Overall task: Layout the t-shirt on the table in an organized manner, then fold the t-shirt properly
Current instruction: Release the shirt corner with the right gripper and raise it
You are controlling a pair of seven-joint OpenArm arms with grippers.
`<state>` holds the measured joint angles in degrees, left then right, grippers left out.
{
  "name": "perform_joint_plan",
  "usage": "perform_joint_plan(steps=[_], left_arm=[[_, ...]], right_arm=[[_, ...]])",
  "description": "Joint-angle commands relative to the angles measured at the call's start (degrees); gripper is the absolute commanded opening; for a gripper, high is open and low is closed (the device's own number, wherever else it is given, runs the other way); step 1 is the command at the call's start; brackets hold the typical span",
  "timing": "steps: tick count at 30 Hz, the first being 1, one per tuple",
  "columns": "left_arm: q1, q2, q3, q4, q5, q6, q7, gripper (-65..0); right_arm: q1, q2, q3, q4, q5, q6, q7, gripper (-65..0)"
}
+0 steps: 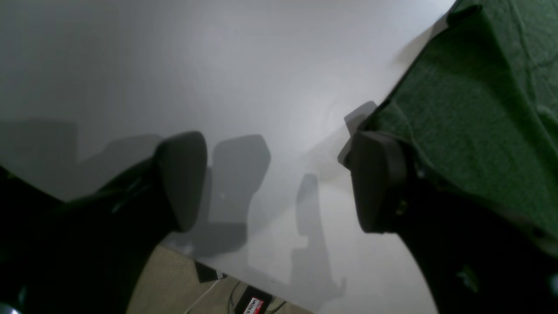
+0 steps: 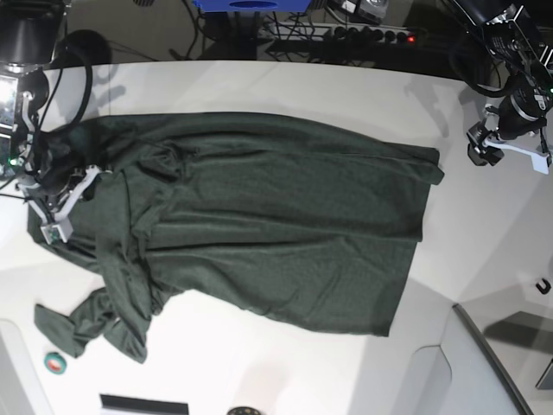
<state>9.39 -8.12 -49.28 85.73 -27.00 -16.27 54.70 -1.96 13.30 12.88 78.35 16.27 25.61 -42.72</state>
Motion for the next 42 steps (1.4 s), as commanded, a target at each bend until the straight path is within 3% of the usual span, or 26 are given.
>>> perform_joint_plan(steps=[1,3,7,10,13,15,20,21,24,29,34,37,41,42], left_arm=[[-0.4,-1.1,-0.1,0.8,-0.6,0.0,-0.8,-15.5],[-0.4,-1.1,0.0,0.8,-0.6,0.0,-0.8,-15.5],[-0.4,-1.0,0.3,0.8,-0.6,0.0,-0.8,-15.5],[-0.1,-1.0,2.8,1.4,-0.6,0.0,-0.8,-15.6],[-0.2,-1.0,5.2,1.0,-0.6,0.0,-0.8,-17.4],[-0.3,-1.0,6.6,0.9,-0.6,0.0,-2.0,-26.5],[0.2,-0.8,9.5,0.8,-0.6,0.0,-5.9,-63.7],[0.2,-0.8,9.4,0.8,-0.6,0.0,-5.9,-65.0],[0.4,-1.0,9.2,0.4,-0.6,0.0,-5.9,-65.0],[1.2,-1.2,4.2,-3.7,-0.6,-0.3,-5.9,-65.0],[2.9,-3.0,3.3,-8.0,-0.6,-7.6,-6.0,-65.0],[4.1,-3.8,3.7,-8.1,-0.6,-9.2,-6.0,-63.8],[4.4,-3.9,3.7,-8.6,-0.6,-12.4,-6.0,-28.0],[4.4,-3.8,3.9,-8.6,-0.6,-13.4,-6.0,-21.7]], right_arm=[[0.9,0.7,0.4,0.6,0.6,0.6,1.0,-64.7],[0.9,0.7,0.7,0.6,0.6,0.6,1.1,-60.5],[0.9,0.8,1.8,1.2,0.6,0.6,1.1,-43.7],[0.5,0.5,10.3,1.2,0.7,0.6,1.1,-42.3],[0.5,-2.4,22.2,0.7,0.6,0.3,0.9,-42.2],[0.5,-3.8,30.4,0.6,0.6,-2.2,0.9,-41.6],[0.9,-3.5,38.0,-8.0,0.9,-3.7,1.3,-41.4],[1.3,-3.5,39.2,-10.3,1.0,-3.7,2.1,-41.4],[2.3,-3.5,42.7,-15.4,1.0,-2.1,5.9,-41.3],[2.5,-3.7,44.1,-17.6,1.0,1.5,6.4,-41.3],[2.6,-4.4,44.5,-17.4,1.1,6.4,4.1,-41.3],[2.7,-5.3,45.5,-16.4,1.1,8.2,2.7,-41.3],[2.8,-5.3,46.1,-16.9,1.0,8.2,2.8,-41.3],[2.8,-5.3,46.1,-17.1,1.0,8.2,2.8,-41.3]])
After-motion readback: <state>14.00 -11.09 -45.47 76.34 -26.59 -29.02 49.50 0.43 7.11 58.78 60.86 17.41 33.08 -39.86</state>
